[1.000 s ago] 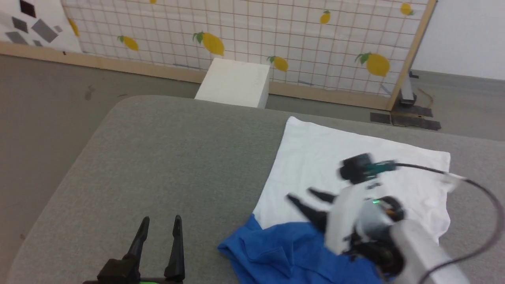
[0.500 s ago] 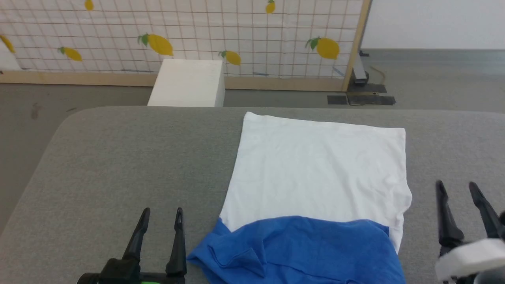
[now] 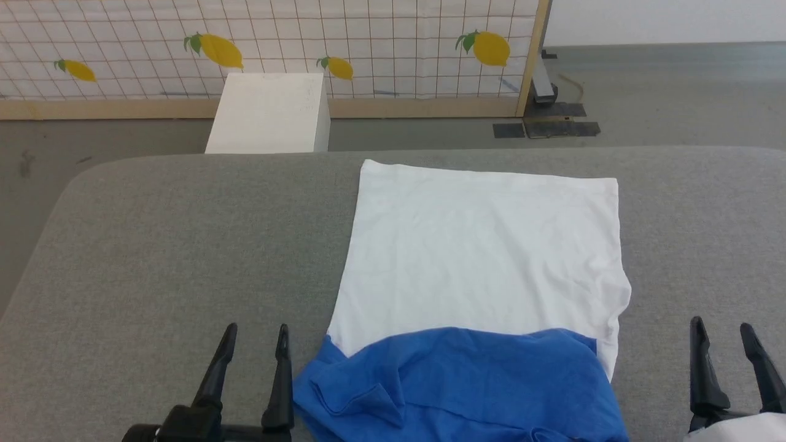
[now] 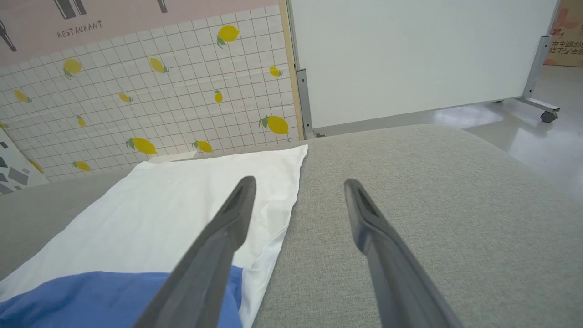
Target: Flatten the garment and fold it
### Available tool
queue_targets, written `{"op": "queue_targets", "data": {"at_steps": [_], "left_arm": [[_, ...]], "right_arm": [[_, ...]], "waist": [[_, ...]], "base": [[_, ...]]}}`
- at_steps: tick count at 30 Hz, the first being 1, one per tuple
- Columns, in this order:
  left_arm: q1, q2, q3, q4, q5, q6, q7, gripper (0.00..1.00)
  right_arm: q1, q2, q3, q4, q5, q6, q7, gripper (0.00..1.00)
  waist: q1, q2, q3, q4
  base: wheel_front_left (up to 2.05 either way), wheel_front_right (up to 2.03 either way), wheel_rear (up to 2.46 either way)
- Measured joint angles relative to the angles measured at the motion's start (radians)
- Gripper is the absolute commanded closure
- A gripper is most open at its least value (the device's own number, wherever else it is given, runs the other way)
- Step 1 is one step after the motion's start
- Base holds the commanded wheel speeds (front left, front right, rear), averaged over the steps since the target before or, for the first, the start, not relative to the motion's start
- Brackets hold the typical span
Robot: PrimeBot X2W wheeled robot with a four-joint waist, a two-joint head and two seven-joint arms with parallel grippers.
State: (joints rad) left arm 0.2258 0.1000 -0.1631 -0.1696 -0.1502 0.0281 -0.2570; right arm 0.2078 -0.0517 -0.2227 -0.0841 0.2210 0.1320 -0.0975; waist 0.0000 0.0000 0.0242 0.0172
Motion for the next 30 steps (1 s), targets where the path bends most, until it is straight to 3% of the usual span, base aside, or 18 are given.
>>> {"op": "queue_targets", "data": {"at_steps": [4,10,20,30], "left_arm": [[-0.145,0.039,-0.004,0.019,-0.019,-0.079,0.046,0.00],[-0.450,0.110,-0.028,0.031,-0.058,-0.134,0.221,0.00],[-1.002,0.226,-0.117,0.195,-0.204,-0.151,0.538,0.00],[-1.247,0.279,-0.223,0.368,-0.360,-0.152,0.699,0.00]], "right_arm": [[-0.040,0.000,0.000,-0.020,0.000,0.000,-0.005,0.00],[-0.072,0.000,0.008,-0.027,0.001,0.000,-0.019,0.00],[-0.169,0.001,0.031,-0.046,0.001,0.000,-0.063,0.00],[-0.245,0.001,0.064,-0.078,0.000,0.000,-0.080,0.00]], "waist": [[0.0000,0.0000,0.050,-0.004],[0.0000,0.0000,0.127,-0.010],[0.0001,0.0000,0.294,-0.040],[0.0002,0.0000,0.440,-0.090]], "base": [[0.00,0.00,0.00],[0.00,0.00,0.00],[0.00,0.00,0.00],[0.00,0.00,0.00]]}}
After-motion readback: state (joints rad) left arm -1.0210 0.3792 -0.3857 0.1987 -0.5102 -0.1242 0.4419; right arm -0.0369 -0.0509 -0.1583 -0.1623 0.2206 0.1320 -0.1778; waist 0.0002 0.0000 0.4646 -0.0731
